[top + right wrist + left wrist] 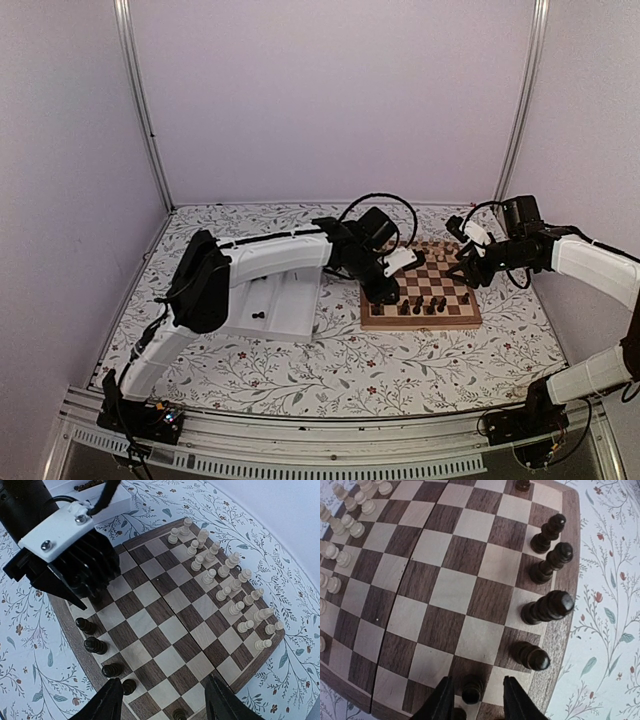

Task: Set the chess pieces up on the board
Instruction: Place the chess piece on the chessboard, then pick up the chess piece from the storage box.

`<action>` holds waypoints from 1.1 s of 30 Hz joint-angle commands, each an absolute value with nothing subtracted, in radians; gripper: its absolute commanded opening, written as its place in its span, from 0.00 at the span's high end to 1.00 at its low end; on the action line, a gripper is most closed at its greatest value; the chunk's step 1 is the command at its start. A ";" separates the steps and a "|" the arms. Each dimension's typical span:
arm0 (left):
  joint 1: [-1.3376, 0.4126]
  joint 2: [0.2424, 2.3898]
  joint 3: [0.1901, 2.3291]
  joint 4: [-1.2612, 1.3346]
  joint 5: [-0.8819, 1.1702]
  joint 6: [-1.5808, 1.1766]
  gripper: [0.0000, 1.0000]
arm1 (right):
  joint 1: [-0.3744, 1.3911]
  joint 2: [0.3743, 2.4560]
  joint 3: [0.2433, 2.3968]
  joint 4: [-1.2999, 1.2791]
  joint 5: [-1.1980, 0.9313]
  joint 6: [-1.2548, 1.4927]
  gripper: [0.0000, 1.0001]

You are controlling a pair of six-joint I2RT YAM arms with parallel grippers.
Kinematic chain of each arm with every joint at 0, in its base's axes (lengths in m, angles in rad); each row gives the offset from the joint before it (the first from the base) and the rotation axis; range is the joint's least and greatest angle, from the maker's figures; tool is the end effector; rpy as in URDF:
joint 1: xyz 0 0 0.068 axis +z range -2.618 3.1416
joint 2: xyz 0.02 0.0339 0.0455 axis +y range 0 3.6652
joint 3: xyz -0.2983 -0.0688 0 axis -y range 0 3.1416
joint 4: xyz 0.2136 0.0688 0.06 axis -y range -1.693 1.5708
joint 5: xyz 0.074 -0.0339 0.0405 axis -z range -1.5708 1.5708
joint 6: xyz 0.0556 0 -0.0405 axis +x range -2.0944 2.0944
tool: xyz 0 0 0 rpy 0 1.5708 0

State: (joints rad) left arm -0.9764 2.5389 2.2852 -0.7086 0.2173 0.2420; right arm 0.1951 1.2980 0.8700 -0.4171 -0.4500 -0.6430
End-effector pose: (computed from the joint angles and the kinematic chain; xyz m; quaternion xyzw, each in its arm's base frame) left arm 0.3042 -0.4714 0.1818 0.5694 0.7592 -0.2035 0.2408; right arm 0.2319 0.0705 0.2739 -0.4431 0.8003 0.1265 0.3837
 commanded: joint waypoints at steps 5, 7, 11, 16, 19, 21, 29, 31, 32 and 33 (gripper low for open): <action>-0.994 2.143 2.012 -0.557 0.015 0.218 0.60 | 0.193 1.278 0.897 -0.391 -0.395 -0.632 0.41; -0.973 2.053 1.913 -0.569 -0.071 0.178 0.59 | 0.192 1.268 0.922 -0.386 -0.340 -0.631 0.41; -0.913 1.906 1.717 -0.662 -0.133 0.137 0.62 | 0.188 1.271 0.974 -0.337 -0.163 -0.597 0.20; -0.843 1.722 1.426 -0.717 -0.093 0.139 0.65 | 0.138 1.327 1.018 -0.332 -0.183 -0.484 0.01; -0.802 1.676 1.294 -0.726 -0.044 0.135 0.65 | 0.138 1.342 1.005 -0.337 -0.336 -0.501 0.08; -0.787 1.666 1.238 -0.717 -0.032 0.133 0.64 | 0.138 1.334 0.987 -0.338 -0.439 -0.523 0.18; -0.714 1.664 1.119 -0.638 0.017 0.145 0.62 | 0.139 1.322 0.942 -0.369 -0.563 -0.583 0.32; -0.696 1.672 1.108 -0.620 0.028 0.154 0.62 | 0.140 1.318 0.935 -0.370 -0.575 -0.590 0.33; -0.686 1.680 1.105 -0.615 0.032 0.159 0.62 | 0.139 1.317 0.933 -0.370 -0.580 -0.591 0.33; -0.674 1.689 1.103 -0.614 0.036 0.164 0.62 | 0.138 1.315 0.933 -0.370 -0.586 -0.594 0.34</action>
